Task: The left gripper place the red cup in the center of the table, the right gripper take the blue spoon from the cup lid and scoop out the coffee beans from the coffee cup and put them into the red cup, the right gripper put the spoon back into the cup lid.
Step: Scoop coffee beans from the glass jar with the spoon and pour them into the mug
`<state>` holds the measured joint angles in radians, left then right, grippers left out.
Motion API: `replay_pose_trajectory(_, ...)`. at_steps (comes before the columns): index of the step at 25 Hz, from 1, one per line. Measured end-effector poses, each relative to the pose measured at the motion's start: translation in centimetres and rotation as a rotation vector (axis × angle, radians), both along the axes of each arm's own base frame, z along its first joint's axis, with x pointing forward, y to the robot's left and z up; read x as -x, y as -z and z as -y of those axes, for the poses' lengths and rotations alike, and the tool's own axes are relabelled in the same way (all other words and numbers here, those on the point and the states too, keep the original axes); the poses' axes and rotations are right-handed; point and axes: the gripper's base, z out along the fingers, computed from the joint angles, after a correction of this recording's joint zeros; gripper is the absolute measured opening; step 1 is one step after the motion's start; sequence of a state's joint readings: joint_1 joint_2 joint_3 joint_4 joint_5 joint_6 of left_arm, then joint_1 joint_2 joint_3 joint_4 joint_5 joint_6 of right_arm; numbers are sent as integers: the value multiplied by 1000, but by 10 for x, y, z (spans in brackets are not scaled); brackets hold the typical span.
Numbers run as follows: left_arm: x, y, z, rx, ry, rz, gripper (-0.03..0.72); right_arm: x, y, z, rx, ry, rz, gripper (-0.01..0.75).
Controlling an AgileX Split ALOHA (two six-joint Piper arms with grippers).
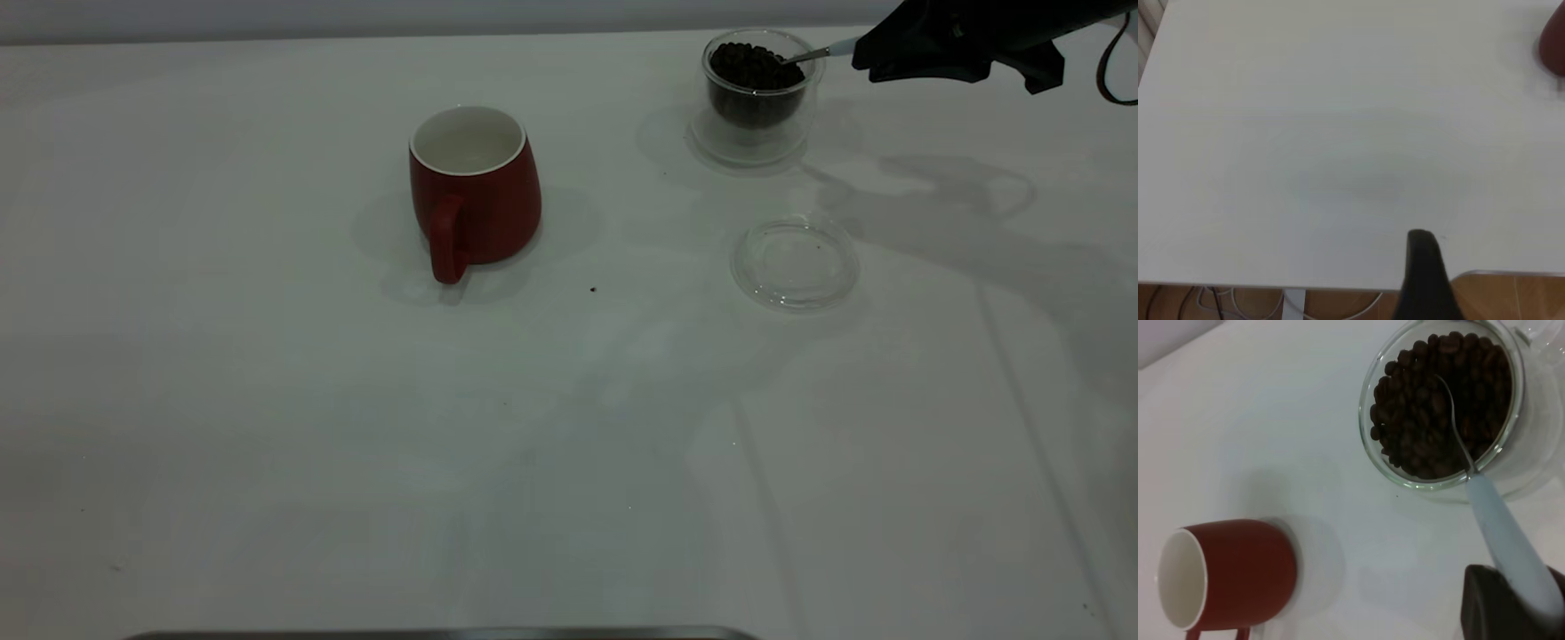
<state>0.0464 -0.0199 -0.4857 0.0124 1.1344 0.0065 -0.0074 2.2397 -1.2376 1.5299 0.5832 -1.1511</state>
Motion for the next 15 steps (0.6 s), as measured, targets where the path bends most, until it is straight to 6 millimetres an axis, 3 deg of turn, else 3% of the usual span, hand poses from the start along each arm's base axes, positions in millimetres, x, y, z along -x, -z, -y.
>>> replay_pose_trajectory(15, 0, 0, 0, 0, 0, 0, 586, -1, 1, 10, -60, 30, -12, 102)
